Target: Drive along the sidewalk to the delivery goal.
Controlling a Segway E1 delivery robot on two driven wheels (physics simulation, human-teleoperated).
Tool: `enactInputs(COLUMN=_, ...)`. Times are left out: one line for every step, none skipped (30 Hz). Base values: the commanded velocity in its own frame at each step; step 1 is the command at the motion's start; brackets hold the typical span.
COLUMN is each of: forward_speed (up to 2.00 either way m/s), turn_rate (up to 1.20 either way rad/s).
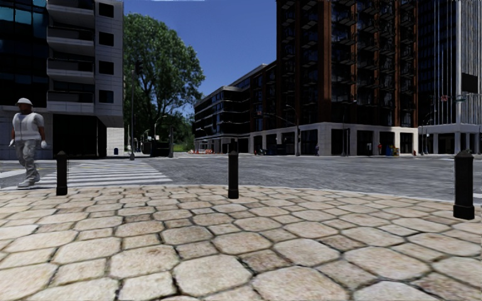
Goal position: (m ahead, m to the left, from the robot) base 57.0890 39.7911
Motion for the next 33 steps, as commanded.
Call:
enactInputs(forward_speed=1.99, turn_rate=0.35)
enactInputs(forward_speed=1.99, turn_rate=0.36)
enactInputs(forward_speed=1.99, turn_rate=0.39)
enactInputs(forward_speed=1.99, turn_rate=0.39)
enactInputs(forward_speed=1.99, turn_rate=0.46)
enactInputs(forward_speed=1.99, turn_rate=0.47)
enactInputs(forward_speed=1.99, turn_rate=0.48)
enactInputs(forward_speed=1.99, turn_rate=0.48)
enactInputs(forward_speed=1.99, turn_rate=0.48)
enactInputs(forward_speed=1.99, turn_rate=0.49)
enactInputs(forward_speed=1.99, turn_rate=0.49)
enactInputs(forward_speed=1.99, turn_rate=0.49)
enactInputs(forward_speed=1.99, turn_rate=0.49)
enactInputs(forward_speed=1.99, turn_rate=0.51)
enactInputs(forward_speed=1.99, turn_rate=0.56)
enactInputs(forward_speed=1.99, turn_rate=0.59)
enactInputs(forward_speed=1.99, turn_rate=0.59)
enactInputs(forward_speed=1.99, turn_rate=0.59)
enactInputs(forward_speed=1.99, turn_rate=0.60)
enactInputs(forward_speed=1.99, turn_rate=0.60)
enactInputs(forward_speed=1.99, turn_rate=0.60)
enactInputs(forward_speed=1.99, turn_rate=0.60)
enactInputs(forward_speed=1.99, turn_rate=0.60)
enactInputs(forward_speed=1.99, turn_rate=0.60)
enactInputs(forward_speed=1.99, turn_rate=0.60)
enactInputs(forward_speed=1.99, turn_rate=0.60)
enactInputs(forward_speed=1.99, turn_rate=0.60)
enactInputs(forward_speed=1.99, turn_rate=0.60)
enactInputs(forward_speed=1.99, turn_rate=0.60)
enactInputs(forward_speed=1.99, turn_rate=0.60)
enactInputs(forward_speed=1.99, turn_rate=0.60)
enactInputs(forward_speed=1.99, turn_rate=0.52)
enactInputs(forward_speed=1.99, turn_rate=0.37)
